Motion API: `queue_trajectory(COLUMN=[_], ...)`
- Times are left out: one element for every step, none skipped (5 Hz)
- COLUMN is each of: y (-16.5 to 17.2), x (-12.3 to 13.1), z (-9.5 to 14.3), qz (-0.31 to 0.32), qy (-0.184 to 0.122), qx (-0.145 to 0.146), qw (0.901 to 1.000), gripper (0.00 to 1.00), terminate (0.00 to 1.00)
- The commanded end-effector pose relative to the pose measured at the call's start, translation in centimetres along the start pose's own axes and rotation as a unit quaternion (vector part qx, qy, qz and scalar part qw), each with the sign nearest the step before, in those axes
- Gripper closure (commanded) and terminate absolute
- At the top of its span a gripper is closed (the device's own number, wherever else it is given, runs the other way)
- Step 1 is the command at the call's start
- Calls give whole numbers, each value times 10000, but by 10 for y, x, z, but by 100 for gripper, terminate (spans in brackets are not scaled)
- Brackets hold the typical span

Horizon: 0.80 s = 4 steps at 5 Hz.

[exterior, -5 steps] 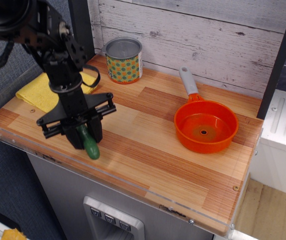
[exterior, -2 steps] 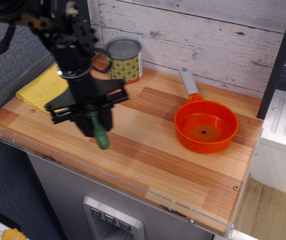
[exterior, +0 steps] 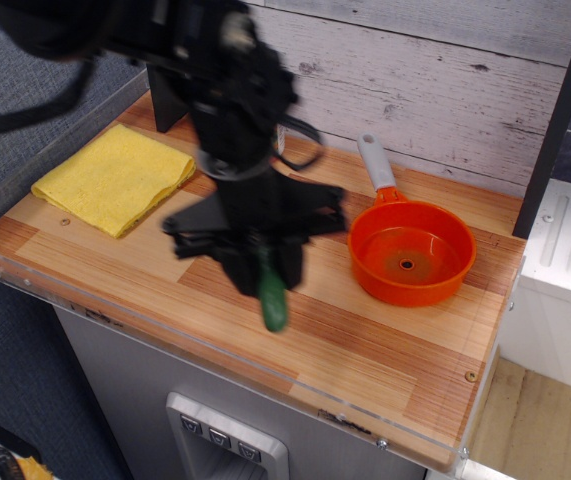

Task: Take the green color vegetable and place it below the plastic vessel.

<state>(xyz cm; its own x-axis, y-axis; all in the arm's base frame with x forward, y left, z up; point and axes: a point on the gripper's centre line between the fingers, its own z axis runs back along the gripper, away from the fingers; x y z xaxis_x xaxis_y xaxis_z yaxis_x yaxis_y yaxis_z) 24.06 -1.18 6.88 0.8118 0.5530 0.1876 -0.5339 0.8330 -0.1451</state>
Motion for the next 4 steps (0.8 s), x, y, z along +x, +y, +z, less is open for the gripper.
queue_trajectory(y=[-48,-67,-79,-84], x=[-32,-44,-51,-51], z=[-6,-14,-23,-33], qz=[-1100,-1495,-1671,-1841], qy=[197,325,294,203], qx=[-418,-593,-559,-702], qw=[9929,9864,9839,9802], gripper=[100,100,100,100], terminate=[0,0,0,0])
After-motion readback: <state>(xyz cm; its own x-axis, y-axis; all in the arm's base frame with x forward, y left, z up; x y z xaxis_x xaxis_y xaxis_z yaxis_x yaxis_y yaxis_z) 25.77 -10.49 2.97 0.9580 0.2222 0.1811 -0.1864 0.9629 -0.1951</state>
